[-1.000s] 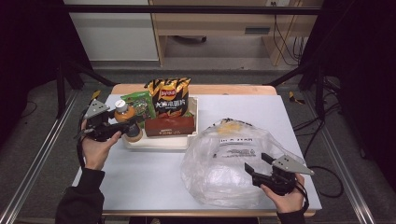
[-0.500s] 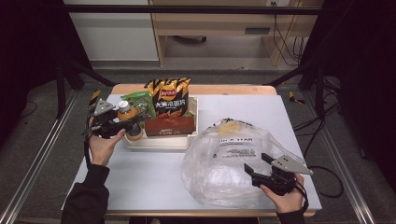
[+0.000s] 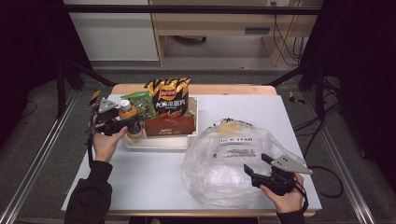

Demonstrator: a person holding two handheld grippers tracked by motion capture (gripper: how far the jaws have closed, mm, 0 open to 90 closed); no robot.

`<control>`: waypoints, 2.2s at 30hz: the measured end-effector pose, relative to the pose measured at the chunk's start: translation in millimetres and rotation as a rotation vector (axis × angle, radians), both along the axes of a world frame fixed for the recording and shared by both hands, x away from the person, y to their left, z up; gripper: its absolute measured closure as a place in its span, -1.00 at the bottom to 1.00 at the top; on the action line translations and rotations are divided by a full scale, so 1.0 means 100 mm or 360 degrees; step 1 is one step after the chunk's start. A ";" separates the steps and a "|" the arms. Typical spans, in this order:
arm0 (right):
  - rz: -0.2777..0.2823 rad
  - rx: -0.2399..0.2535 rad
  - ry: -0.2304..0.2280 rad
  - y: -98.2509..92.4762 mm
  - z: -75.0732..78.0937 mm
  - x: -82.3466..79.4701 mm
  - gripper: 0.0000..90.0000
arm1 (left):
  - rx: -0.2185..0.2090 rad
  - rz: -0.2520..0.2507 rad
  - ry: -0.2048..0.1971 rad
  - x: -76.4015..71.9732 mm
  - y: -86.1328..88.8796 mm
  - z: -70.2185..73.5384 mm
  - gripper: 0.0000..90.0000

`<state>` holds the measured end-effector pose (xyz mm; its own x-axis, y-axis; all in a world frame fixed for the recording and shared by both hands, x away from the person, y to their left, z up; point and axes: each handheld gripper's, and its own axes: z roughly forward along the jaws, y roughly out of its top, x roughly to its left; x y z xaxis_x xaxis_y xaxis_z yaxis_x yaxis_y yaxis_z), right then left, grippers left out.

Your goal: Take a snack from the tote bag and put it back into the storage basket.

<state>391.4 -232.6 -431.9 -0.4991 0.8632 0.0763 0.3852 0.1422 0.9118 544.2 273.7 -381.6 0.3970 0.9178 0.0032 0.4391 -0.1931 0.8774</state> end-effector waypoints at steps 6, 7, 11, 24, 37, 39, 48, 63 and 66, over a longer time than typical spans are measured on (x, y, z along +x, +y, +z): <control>0.0006 -0.0008 0.0014 0.00 0.00 0.00 -0.54 | 0.0013 0.0006 0.0021 0.03 0.01 -0.09 -0.34; 0.0008 -0.0012 0.0013 0.01 0.00 0.00 -0.54 | 0.0009 0.0010 0.0029 0.03 0.01 -0.10 -0.34; 0.0008 -0.0018 0.0024 0.01 -0.01 0.01 -0.55 | 0.0009 0.0006 0.0033 0.04 0.02 -0.15 -0.34; 0.0048 -0.0009 0.0009 0.03 0.04 -0.02 -0.57 | 0.0015 0.0005 0.0042 0.03 0.03 -0.25 -0.34; 0.0102 -0.0021 0.0003 0.10 0.08 -0.05 -0.57 | 0.0023 0.0035 0.0071 -0.02 0.05 -0.30 -0.44; 0.0102 -0.0022 0.0002 0.10 0.08 -0.05 -0.57 | 0.0014 0.0046 0.0064 -0.04 0.06 -0.29 -0.48; 0.0094 -0.0023 0.0000 0.09 0.09 -0.05 -0.58 | -0.0029 0.0039 0.0010 -0.27 0.13 -0.19 -0.55; 0.0081 -0.0021 0.0006 0.07 0.09 -0.05 -0.58 | -0.0052 -0.0026 -0.0009 -0.87 0.14 -0.33 -0.54; 0.0076 -0.0017 0.0009 0.07 0.09 -0.05 -0.58 | -0.0050 -0.0030 0.0001 -0.98 0.15 -0.42 -0.53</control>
<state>386.2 -225.9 -423.1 -0.5393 0.8392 0.0699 0.3827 0.1703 0.9080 446.6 288.8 -423.3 0.4143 0.9098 -0.0259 0.4361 -0.1734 0.8830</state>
